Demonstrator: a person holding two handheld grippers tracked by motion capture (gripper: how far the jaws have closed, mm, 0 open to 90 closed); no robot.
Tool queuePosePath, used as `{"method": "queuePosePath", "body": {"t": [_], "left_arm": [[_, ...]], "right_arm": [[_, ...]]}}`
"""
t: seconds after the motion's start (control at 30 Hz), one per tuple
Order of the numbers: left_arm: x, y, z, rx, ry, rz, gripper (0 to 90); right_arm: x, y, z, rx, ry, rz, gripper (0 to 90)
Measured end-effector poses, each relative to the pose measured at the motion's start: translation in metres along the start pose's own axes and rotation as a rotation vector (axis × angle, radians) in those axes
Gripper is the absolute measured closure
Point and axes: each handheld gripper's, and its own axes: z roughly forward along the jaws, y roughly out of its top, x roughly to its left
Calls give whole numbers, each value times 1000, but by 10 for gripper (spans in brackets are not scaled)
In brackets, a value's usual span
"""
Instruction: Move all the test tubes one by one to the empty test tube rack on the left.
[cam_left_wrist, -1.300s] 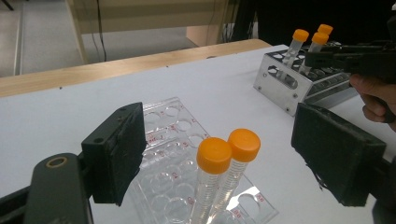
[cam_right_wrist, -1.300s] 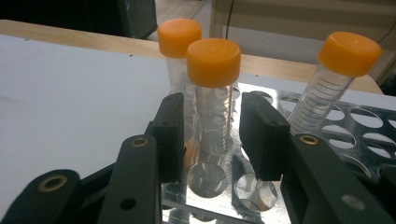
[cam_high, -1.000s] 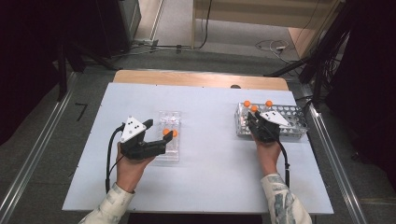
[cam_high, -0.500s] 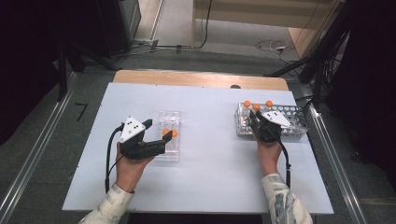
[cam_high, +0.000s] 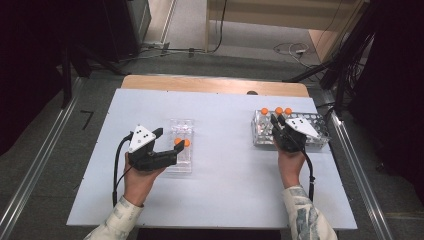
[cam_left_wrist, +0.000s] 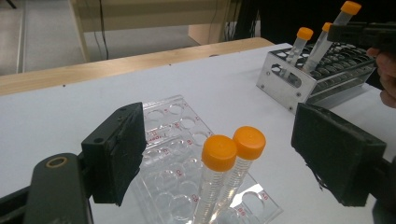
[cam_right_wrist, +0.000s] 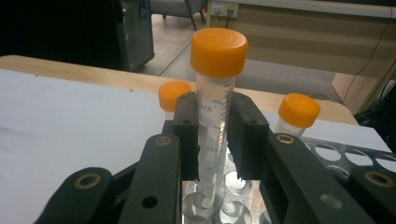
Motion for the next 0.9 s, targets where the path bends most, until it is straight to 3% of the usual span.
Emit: {"method": "queuePosePath", "body": {"t": [0.43,0.63,0.9], "left_arm": [[-1,1,-2,-6,-1,-2,181],[-1,2,-4,-10,-4,1,182],[-4,3,-8,-19,-13,5,183]], "right_arm": [[0,20,-24,-80,32,19,723],[3,22,-31,-63,62,4,724],[12,21,-43,-28,143,-27,724]]}}
